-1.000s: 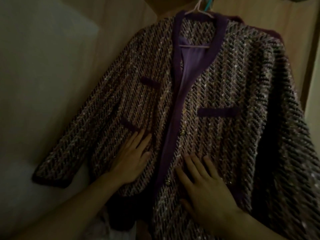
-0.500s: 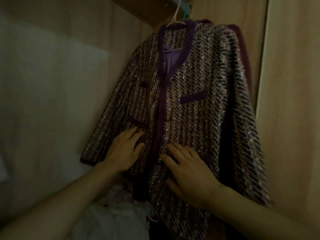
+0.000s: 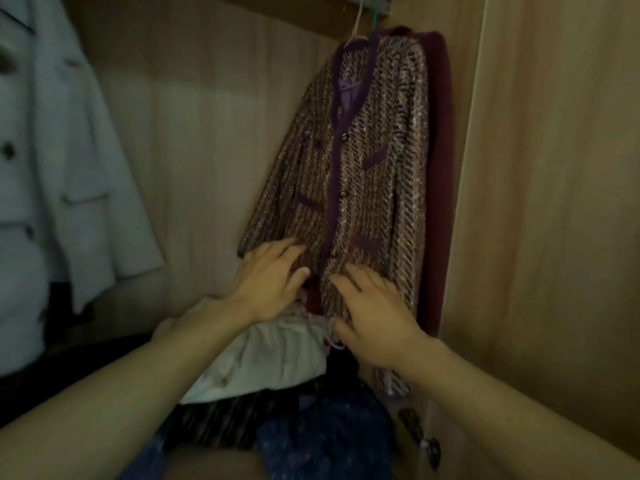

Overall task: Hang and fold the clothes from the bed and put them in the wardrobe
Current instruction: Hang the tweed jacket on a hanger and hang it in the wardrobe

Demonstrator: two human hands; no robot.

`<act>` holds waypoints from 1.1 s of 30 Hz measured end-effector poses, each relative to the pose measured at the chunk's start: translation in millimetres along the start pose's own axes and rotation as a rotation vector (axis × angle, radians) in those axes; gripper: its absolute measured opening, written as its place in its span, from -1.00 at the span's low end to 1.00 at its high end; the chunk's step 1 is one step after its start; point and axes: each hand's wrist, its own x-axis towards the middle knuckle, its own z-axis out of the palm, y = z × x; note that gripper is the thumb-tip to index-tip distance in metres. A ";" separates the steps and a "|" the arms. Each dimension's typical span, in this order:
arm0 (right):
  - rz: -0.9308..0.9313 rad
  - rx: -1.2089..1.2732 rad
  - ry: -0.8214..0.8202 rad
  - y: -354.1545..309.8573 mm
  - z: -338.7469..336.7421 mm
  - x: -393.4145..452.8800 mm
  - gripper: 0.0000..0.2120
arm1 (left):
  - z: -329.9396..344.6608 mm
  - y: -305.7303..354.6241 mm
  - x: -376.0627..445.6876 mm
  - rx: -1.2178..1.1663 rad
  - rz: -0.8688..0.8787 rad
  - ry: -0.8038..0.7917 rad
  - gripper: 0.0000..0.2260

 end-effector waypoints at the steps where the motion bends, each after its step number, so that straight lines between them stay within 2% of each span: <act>1: 0.014 0.023 -0.012 -2.7 -0.5 -7.9 -0.37 | -5.2 3.9 -7.7 -0.004 0.001 -0.006 -0.32; 6: 0.109 0.070 -0.044 -14.0 -7.6 -44.1 -0.32 | -29.2 26.1 -46.9 -0.001 0.033 -0.069 -0.28; 10: 0.139 0.081 -0.035 -24.4 -21.0 -63.1 -0.38 | -37.1 32.9 -78.0 -0.021 0.054 -0.099 -0.32; 17: 0.251 0.030 -0.057 -60.6 -59.1 -119.3 -0.37 | -54.8 60.7 -123.6 -0.198 0.082 -0.080 -0.31; 21: 0.332 -0.098 -0.119 -76.4 -88.9 -170.4 -0.37 | -55.9 92.9 -151.3 -0.228 0.164 -0.127 -0.28; 25: 0.407 -0.190 -0.183 -84.6 -126.8 -222.0 -0.38 | -57.6 135.0 -179.9 -0.350 0.242 -0.152 -0.39; 29: 0.458 -0.188 -0.138 -80.8 -156.6 -274.4 -0.39 | -68.5 186.9 -204.3 -0.403 0.358 -0.175 -0.41; 33: 0.519 -0.182 -0.088 -67.8 -176.7 -334.9 -0.39 | -77.1 242.4 -232.6 -0.434 0.400 -0.183 -0.39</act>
